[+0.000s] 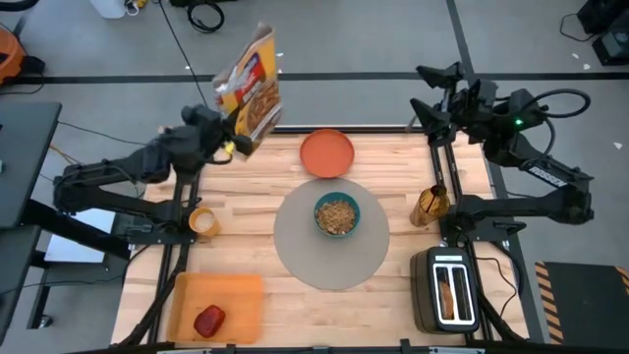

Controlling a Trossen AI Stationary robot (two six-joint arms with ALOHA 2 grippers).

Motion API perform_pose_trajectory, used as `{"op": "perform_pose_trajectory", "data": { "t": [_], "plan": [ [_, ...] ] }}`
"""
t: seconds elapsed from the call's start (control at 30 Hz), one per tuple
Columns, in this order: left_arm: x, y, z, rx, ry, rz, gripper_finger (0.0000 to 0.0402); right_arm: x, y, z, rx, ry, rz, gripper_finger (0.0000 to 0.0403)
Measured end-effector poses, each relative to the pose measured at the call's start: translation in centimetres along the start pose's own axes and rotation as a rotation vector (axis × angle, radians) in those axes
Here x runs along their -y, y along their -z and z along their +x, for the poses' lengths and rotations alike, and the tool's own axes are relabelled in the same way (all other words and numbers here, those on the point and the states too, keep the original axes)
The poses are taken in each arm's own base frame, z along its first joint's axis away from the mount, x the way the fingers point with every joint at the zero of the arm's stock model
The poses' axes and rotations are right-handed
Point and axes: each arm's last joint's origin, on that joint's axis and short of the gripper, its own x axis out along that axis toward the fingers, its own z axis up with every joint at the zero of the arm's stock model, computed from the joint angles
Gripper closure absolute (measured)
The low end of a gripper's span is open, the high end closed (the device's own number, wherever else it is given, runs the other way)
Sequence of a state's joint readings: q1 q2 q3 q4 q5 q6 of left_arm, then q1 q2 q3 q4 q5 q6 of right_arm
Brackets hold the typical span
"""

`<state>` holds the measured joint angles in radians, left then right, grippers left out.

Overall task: Arrange a breakfast setting
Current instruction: Pour the cereal into the green bowl

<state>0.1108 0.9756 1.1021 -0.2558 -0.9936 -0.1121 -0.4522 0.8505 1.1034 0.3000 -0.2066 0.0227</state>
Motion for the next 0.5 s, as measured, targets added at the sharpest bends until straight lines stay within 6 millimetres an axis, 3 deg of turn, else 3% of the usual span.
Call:
{"op": "perform_pose_trajectory", "data": {
  "t": [0.27,0.5],
  "plan": [
    [-1.6,8.5,-0.1,-0.036,-0.281,0.013,0.0394,0.0,0.3,0.3,-0.009,-0.026,-0.050,0.0023],
    [-3.2,13.9,-0.5,-0.045,-0.371,0.024,0.0394,-0.9,1.9,1.7,-0.048,-0.025,0.042,0.0023]
  ]
}}
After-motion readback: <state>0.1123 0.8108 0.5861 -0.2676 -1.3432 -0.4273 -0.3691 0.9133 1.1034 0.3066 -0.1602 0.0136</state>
